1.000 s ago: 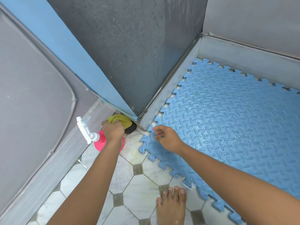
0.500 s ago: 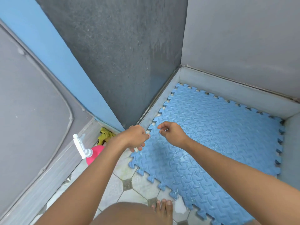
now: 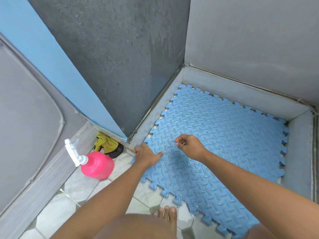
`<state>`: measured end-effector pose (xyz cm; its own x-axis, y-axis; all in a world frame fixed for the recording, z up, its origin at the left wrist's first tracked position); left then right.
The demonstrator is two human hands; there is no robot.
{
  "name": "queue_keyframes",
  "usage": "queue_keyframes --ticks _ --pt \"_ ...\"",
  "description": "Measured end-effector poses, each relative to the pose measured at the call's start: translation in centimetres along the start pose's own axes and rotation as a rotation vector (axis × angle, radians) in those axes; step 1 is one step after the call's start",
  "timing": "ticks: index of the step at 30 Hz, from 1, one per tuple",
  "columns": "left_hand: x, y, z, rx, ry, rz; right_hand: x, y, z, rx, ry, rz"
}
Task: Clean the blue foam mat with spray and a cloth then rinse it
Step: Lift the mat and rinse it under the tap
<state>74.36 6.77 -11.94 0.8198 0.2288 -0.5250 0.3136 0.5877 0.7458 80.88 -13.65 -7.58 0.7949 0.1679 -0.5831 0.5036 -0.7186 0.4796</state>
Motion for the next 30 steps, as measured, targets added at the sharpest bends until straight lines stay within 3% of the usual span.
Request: queue_keyframes --ticks 4,16,23,28,30 --pt "0.0 2.0 -0.8 0.203 -0.018 0.008 -0.6 -0.6 -0.4 0.016 -0.014 0.001" --pt "-4.3 6.9 1.4 0.292 0.004 0.055 -2.2 1.0 -3.0 0.043 0.015 0.017" --pt "-5.2 13.6 4.8 0.221 -0.040 0.008 -3.2 2.3 -5.2 0.062 0.053 0.029" --pt "-5.8 19.1 8.7 -0.103 -0.039 -0.032 -4.2 6.0 -8.5 0.012 0.114 0.089" --pt "-6.3 19.9 11.3 -0.104 -0.085 -0.078 -4.4 8.3 -10.0 -0.005 0.137 0.130"
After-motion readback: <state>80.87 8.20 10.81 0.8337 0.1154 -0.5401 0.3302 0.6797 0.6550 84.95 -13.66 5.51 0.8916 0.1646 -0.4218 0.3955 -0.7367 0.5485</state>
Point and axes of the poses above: each hand's wrist, its own x-axis towards the middle knuckle, its own y-axis out of the back of the hand, z = x × y, the point moved 5 cm from there along x, towards the middle knuckle, and after that the axes turned 13 degrees about -y, right-handed, at the moved point
